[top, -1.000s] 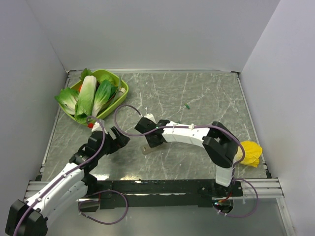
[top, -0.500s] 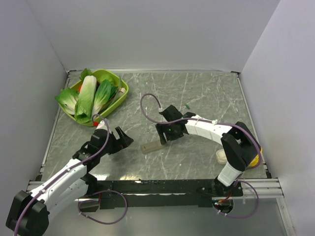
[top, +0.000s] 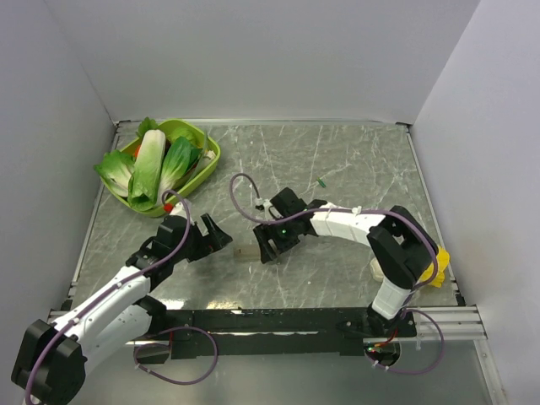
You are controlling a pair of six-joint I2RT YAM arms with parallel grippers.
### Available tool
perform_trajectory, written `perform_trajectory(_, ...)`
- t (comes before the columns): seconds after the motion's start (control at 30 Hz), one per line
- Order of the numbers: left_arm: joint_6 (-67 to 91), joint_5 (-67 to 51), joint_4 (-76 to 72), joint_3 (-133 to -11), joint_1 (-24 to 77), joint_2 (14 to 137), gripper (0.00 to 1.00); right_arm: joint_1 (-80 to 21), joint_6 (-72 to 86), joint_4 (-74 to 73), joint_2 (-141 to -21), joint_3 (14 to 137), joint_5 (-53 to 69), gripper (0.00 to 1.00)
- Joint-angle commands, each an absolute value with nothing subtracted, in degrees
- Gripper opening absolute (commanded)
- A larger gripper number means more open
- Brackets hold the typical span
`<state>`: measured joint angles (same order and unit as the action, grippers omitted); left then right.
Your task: Load the batteries into the remote control
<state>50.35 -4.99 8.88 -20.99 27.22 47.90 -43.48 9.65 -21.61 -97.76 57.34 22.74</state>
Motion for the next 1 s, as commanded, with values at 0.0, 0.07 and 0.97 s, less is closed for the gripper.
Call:
perform_trajectory(0.0,50.6,-6.7,9.6,-22.5,27.4,47.8,0.99,-47.5,13.5,-18.4,-96.7,56.1,27.2,0.79)
perform_trajectory(0.07,50.8,-6.8,10.0,-22.4,27.4,47.5,0.99,-49.2,15.3,-17.1,-95.5,55.3,30.0,0.79)
perform_trajectory(0.97,78.5,16.9,37.7,-55.4,55.8,97.4,0.93,-34.1,16.0,-18.3,-51.1,35.9,2.3,0.99)
